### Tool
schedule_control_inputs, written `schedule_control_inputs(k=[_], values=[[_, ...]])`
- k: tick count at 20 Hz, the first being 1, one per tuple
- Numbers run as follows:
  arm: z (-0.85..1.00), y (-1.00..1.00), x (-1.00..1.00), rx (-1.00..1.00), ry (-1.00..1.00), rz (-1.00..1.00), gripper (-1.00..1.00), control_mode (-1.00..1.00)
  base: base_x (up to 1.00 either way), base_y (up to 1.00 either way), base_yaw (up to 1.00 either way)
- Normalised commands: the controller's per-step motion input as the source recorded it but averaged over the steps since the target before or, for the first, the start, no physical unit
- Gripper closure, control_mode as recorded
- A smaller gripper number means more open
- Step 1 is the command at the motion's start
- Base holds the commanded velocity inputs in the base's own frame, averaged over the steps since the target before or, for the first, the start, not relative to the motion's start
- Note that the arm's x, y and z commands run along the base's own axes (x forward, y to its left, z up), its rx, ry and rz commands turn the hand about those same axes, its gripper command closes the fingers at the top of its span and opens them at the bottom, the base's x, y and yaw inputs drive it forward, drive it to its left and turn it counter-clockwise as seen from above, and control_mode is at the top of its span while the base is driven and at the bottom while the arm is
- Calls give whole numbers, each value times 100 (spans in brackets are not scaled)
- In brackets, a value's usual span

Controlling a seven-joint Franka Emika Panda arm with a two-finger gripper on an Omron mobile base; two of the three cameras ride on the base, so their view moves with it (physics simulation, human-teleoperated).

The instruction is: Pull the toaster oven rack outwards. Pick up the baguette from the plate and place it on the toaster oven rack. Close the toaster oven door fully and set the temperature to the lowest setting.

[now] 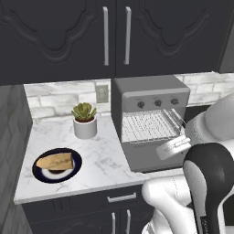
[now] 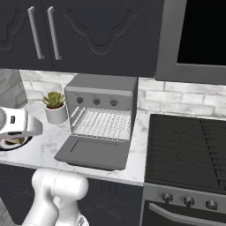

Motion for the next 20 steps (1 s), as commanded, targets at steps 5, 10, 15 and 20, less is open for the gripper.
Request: schedule_control_inputs(k=[5, 10, 15, 20], values=[[0, 65, 20, 0, 7, 12, 100, -100, 0, 0, 0], [-9, 54, 23, 1, 9, 13, 100, -100, 0, 0, 0], [-19, 29, 21, 6, 12, 23, 100, -100, 0, 0, 0], [-22, 28, 10, 3, 11, 24, -100, -100, 0, 0, 0]])
